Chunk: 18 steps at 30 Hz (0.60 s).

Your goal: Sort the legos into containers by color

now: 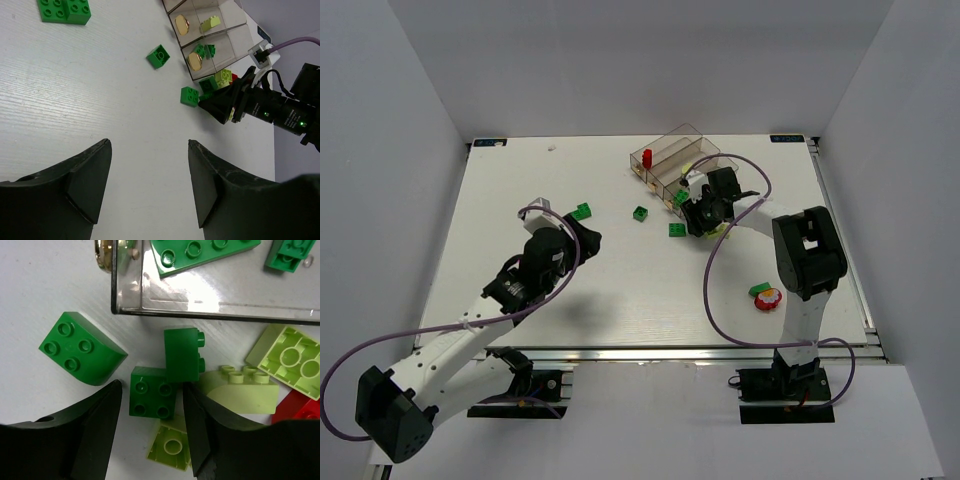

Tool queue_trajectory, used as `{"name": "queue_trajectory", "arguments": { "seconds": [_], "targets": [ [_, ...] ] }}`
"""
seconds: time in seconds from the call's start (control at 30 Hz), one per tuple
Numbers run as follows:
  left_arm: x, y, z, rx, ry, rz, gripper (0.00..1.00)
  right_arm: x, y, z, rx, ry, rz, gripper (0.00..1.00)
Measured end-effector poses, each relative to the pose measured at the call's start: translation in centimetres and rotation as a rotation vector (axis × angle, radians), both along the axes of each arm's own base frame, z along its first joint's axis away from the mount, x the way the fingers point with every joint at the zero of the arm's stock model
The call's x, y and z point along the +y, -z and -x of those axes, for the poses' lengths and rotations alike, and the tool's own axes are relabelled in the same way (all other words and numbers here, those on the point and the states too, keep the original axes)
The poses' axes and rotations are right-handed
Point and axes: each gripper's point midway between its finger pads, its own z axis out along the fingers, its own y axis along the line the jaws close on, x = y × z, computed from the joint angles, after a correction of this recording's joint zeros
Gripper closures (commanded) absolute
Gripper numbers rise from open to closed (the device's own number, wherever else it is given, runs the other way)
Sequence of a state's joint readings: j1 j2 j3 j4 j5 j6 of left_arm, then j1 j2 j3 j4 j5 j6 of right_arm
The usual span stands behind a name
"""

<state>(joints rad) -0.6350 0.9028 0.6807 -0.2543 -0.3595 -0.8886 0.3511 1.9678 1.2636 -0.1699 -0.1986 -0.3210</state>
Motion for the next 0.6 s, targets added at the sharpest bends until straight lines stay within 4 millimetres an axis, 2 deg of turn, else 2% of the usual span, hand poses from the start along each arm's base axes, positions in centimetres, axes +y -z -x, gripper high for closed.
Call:
{"name": "queue_trajectory", "arguments": {
  "seconds": [0.13, 0.23, 0.4, 0.43, 0.5, 0.6],
  "targets": [
    [-0.1, 0.2, -0.1, 0.005, 0.0, -0.004, 0.28, -0.1, 0.0, -0.3, -0.014, 0.005, 0.003, 0.46],
    [-0.1, 0.4, -0.1, 0.011, 0.0, -0.008, 0.28, -0.1, 0.0, -0.4, -0.018, 0.007, 0.005, 0.61],
    [-0.1, 0.5, -0.1, 0.012, 0.001, -0.009, 0.28, -0.1, 0.0, -0.3, -0.017, 0.006, 0.003, 0.72],
    [-0.1, 0.5, -0.2, 0.011, 0.001, -0.008, 0.28, -0.1, 0.0, -0.3, -0.019, 0.002, 0.002, 0.77],
    [-0.2, 0.3, -0.2, 0.006, 0.002, -0.004, 0.28, -0.1, 0.0, 0.2, -0.019, -0.013, 0.001, 0.86],
    [-0.4, 0.2, -0.3, 0.0, 0.007, 0.003, 0.27, -0.5, -0.2, 2.0, 0.003, -0.055, 0.005, 0.98]
  ]
}}
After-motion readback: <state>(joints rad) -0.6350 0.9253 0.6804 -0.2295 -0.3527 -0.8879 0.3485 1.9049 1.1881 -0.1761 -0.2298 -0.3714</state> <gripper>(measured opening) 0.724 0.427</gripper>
